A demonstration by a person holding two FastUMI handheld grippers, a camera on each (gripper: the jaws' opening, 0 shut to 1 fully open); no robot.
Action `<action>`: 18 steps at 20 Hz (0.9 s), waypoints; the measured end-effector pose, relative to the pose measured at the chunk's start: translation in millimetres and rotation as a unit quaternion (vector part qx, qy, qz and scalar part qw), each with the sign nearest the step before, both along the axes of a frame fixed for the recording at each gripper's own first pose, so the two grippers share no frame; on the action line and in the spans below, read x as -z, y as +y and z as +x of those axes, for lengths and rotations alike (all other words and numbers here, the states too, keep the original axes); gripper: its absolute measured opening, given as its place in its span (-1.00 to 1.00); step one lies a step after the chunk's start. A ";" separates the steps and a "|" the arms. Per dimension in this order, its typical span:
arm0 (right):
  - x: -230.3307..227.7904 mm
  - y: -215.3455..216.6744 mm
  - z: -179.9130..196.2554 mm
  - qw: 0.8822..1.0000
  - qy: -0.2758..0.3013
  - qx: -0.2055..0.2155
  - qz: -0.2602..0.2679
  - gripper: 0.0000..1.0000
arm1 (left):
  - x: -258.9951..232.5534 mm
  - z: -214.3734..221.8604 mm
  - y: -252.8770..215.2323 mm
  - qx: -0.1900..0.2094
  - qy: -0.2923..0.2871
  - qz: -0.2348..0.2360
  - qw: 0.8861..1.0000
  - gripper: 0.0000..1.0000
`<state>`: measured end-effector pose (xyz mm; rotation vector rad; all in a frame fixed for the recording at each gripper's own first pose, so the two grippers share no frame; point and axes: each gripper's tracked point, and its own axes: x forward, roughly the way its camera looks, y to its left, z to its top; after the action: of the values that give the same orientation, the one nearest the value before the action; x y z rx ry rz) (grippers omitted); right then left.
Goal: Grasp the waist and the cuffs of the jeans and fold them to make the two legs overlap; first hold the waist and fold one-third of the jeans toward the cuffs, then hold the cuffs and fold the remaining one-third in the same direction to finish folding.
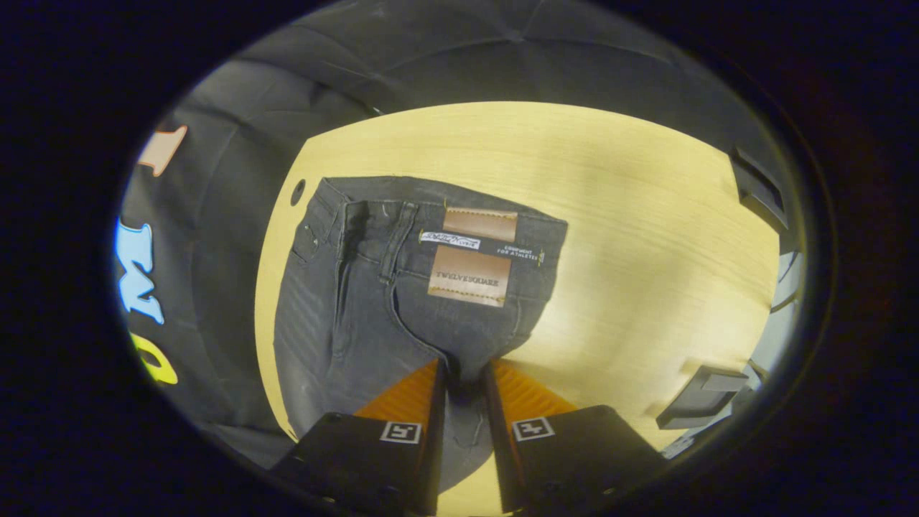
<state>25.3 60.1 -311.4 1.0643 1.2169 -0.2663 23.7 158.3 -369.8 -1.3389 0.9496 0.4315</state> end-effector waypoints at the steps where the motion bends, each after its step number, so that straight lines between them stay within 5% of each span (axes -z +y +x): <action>1: 1.0 -0.1 0.4 1.000 -0.007 -0.002 0.004 -0.52 | 1.3 2.1 -2.3 -0.003 -0.003 -0.009 1.000 -0.24; 2: 0.8 -0.7 -2.9 1.000 -0.013 -0.002 0.007 -0.56 | 2.9 1.5 -3.8 -0.007 -0.004 -0.017 1.000 -0.34; 3: -1.3 -0.3 -1.5 1.000 -0.021 -0.001 0.013 -0.73 | 4.0 0.9 -4.2 -0.012 -0.003 -0.021 1.000 -0.75; 4: -2.8 0.1 0.4 0.999 -0.032 -0.004 0.018 -0.82 | 0.8 1.8 -5.7 -0.009 -0.014 -0.031 0.999 -0.92; 5: -6.1 -0.2 0.4 0.999 -0.042 -0.008 0.022 -0.89 | -2.2 -0.7 -5.9 -0.003 -0.014 -0.031 0.999 -0.75; 9: -30.0 -3.9 2.6 0.996 -0.080 -0.024 0.042 -0.96 | -18.2 2.7 -10.7 0.010 -0.042 -0.028 0.999 -0.92; 18: -104.2 10.4 48.6 0.975 -0.150 -0.079 0.140 -0.99 | -130.3 39.8 -16.2 0.001 -0.122 -0.022 0.992 -0.83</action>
<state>73.9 70.4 -207.2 1.1935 1.0749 0.1909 63.6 142.1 -239.4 -1.3944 0.7600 0.2400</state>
